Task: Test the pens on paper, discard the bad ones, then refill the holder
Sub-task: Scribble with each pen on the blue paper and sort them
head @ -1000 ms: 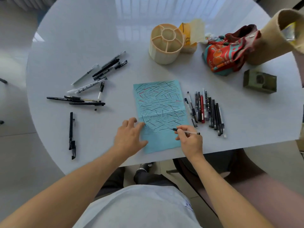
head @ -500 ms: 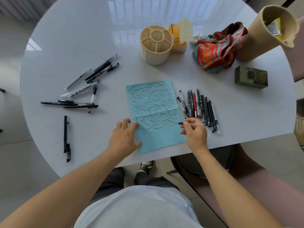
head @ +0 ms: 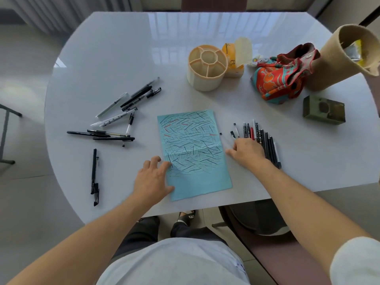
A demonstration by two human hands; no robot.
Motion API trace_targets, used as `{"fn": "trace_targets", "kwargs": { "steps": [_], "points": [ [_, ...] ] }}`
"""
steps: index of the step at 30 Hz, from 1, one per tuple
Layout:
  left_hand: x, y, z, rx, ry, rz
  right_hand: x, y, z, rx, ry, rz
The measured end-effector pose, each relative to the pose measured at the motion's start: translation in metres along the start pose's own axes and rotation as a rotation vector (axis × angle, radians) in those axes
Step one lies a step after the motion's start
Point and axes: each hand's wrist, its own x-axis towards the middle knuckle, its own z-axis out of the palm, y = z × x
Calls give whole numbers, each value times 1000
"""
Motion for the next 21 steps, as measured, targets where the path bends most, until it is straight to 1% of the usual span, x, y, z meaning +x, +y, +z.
{"fn": "trace_targets", "kwargs": {
  "steps": [4,6,8,10,12,14,17,19,21],
  "points": [
    [-3,-11,-3,-26,-30,28,4,2,3,154,62,110],
    [-4,-16,-4,-52,-45,52,7,-10,0,171,118,97],
    [-3,-20,-4,-88,-62,71,13,-39,-8,191,185,14],
    [-2,-24,-5,-178,-79,79,25,-84,-17,265,214,-112],
    [-1,-29,-8,-327,-84,70,37,-141,-26,343,201,-253],
    [-2,-36,-10,-445,-82,60,49,-200,-32,367,170,-410],
    [-5,-51,-13,-540,-84,39,65,-280,-32,318,108,-596],
    [-11,-63,-14,-595,-80,23,76,-317,-29,273,89,-639],
    [-17,-75,-14,-635,-72,11,87,-338,-22,183,111,-660]
  ]
}}
